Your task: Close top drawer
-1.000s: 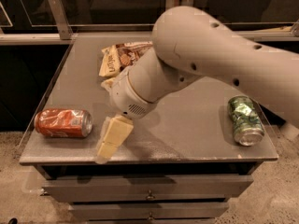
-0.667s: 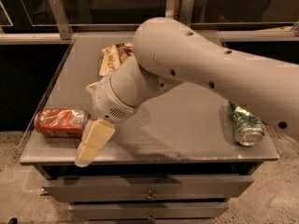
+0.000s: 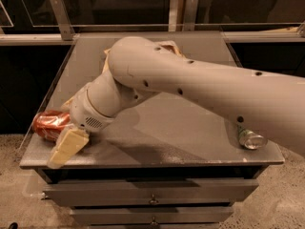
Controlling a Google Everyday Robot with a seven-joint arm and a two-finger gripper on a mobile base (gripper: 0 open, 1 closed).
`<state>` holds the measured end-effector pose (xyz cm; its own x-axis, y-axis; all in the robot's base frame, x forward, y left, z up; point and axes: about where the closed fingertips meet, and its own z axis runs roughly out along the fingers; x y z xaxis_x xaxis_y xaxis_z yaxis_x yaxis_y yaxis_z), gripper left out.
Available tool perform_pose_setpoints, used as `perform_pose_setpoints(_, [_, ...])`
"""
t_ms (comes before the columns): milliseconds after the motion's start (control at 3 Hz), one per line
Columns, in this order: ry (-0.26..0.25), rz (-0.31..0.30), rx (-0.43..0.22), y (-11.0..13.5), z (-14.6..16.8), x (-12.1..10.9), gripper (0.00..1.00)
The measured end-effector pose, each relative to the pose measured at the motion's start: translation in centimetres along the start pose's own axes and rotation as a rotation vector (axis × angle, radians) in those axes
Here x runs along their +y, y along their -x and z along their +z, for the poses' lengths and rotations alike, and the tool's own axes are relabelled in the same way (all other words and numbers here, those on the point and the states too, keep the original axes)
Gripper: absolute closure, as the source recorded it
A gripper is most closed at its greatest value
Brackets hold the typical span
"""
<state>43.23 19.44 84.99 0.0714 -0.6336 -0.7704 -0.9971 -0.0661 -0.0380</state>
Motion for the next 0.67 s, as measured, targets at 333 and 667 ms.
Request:
perform_pose_setpoints(333, [-0.007, 0.021, 0.005, -0.8, 1.0, -1.2, 0.41])
perform_pose_setpoints(667, [-0.047, 0.011, -0.025, 0.4, -1.5, -2.2, 0.66])
